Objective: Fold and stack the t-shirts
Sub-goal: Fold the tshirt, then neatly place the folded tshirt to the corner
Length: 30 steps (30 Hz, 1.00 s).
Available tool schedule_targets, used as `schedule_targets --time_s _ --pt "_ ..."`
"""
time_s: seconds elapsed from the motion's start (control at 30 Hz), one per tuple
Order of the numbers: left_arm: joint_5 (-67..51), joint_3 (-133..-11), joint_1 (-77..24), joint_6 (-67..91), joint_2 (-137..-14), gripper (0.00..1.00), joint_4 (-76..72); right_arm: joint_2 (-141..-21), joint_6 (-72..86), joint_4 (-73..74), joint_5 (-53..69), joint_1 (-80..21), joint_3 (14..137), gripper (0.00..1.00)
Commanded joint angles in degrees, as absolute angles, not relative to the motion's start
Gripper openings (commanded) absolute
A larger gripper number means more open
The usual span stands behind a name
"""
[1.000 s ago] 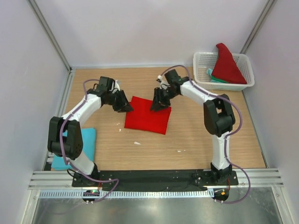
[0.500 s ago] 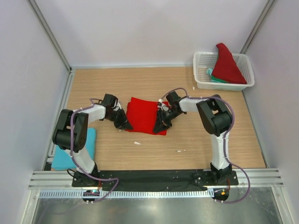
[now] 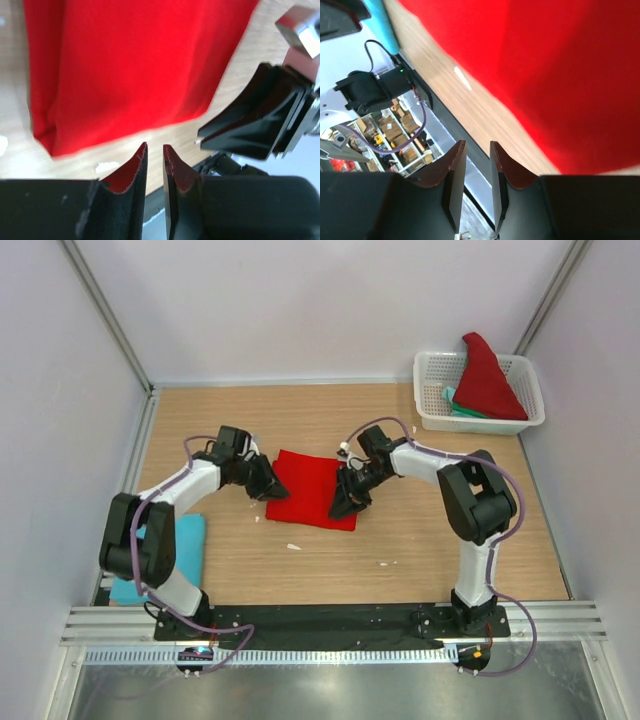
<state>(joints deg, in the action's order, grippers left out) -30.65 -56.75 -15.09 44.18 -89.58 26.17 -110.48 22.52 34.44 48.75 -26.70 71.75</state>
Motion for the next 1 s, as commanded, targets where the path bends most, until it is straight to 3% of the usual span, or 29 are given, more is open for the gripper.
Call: schedule_targets --time_s 0.0,0.3,0.5,0.73,0.87,0.97 --pt "-31.21 -56.25 -15.21 46.76 -96.05 0.18 21.19 -113.55 25.76 29.62 50.54 -26.98 72.6 0.31" --pt "-28.2 -46.94 -15.2 42.54 -97.48 0.16 19.95 -110.49 18.2 33.21 44.66 -19.26 61.45 0.34" --pt "-31.88 -46.75 -20.91 45.0 -86.76 0.23 23.38 -100.39 13.01 43.41 31.12 -18.02 64.5 0.41" --pt "-21.11 -54.39 -20.48 40.61 -79.36 0.3 33.39 -101.14 17.92 40.63 39.45 -22.92 69.26 0.46" --pt "-20.31 -55.9 -16.44 40.25 -79.64 0.26 35.16 -106.08 25.11 32.98 43.24 -28.99 69.34 0.42" --pt "-15.23 -57.65 -15.91 40.08 -74.64 0.28 35.59 -109.23 29.51 26.82 43.07 -30.49 69.17 0.41"
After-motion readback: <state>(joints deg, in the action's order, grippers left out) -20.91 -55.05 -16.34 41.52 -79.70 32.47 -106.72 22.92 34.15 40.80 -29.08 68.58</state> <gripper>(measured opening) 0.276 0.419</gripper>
